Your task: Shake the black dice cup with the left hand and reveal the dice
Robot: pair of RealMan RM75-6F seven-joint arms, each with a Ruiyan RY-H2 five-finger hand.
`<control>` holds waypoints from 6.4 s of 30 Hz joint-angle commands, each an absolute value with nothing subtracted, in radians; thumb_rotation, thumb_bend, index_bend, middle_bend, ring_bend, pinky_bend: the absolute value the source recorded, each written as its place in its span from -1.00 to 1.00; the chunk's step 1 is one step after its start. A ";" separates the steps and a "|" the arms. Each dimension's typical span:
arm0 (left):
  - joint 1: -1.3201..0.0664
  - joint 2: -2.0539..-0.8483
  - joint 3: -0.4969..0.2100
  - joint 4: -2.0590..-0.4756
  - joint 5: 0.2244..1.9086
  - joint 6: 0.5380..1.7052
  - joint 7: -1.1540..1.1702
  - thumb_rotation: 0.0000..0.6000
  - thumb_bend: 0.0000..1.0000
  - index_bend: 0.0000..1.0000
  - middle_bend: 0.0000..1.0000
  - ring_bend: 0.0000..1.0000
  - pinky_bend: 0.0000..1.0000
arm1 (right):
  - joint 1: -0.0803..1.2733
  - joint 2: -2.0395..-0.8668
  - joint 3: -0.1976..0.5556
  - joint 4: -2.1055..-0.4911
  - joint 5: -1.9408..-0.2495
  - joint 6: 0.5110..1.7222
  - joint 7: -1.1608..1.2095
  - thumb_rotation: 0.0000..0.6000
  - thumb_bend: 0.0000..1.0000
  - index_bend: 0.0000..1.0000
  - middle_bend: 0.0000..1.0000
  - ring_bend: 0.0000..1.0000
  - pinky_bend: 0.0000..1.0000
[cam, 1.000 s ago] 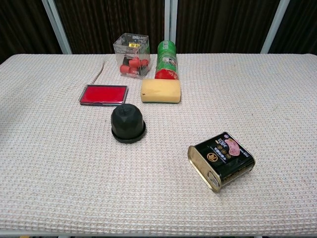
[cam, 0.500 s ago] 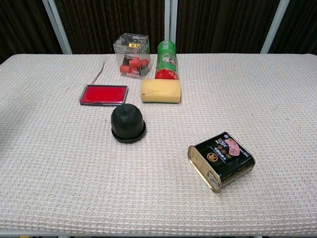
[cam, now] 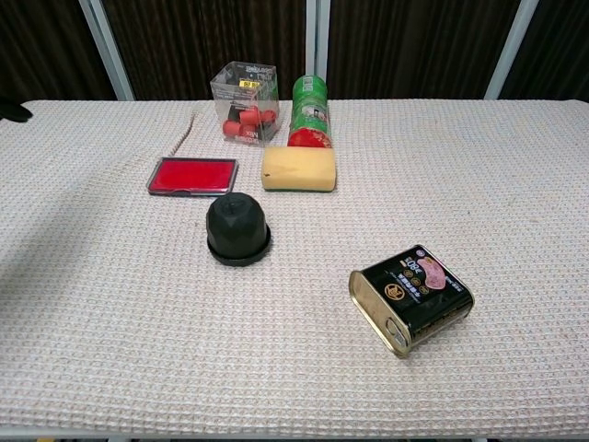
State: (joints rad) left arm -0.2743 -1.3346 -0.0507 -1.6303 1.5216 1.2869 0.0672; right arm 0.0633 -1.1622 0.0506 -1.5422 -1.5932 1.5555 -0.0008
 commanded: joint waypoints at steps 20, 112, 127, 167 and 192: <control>-0.527 -1.577 -0.149 -1.542 1.285 0.949 0.125 1.00 -0.96 -0.67 -0.72 -0.98 -0.82 | 0.066 -1.177 0.047 -1.459 -1.572 1.534 0.090 1.00 -0.67 -1.00 -1.00 -1.00 -1.00; -0.729 -1.828 -0.186 -1.259 1.146 0.867 0.095 1.00 -0.58 -0.14 -0.16 -0.61 -0.56 | 0.060 -1.160 0.050 -1.408 -1.503 1.468 0.179 1.00 -0.67 -1.00 -1.00 -1.00 -1.00; -0.699 -1.697 -0.240 -1.422 1.137 0.916 0.041 1.00 -0.55 -0.03 -0.07 -0.51 -0.46 | 0.060 -1.164 0.050 -1.404 -1.502 1.465 0.178 1.00 -0.67 -1.00 -1.00 -1.00 -1.00; -0.739 -1.316 -0.338 -1.726 0.883 1.009 0.219 1.00 -0.53 0.01 0.03 -0.44 -0.39 | 0.063 -1.176 0.050 -1.385 -1.492 1.446 0.186 1.00 -0.67 -1.00 -1.00 -1.00 -1.00; -0.671 -1.410 -0.115 -1.594 1.039 0.859 0.012 1.00 -0.53 0.04 0.06 -0.39 -0.36 | 0.070 -1.189 0.051 -1.362 -1.476 1.420 0.194 1.00 -0.67 -1.00 -1.00 -1.00 -1.00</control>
State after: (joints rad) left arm -0.6866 -1.3655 -0.2228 -1.6781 1.0521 1.1170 0.0829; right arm 0.0697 -1.1892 0.0513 -1.3617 -1.4760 1.4200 0.1943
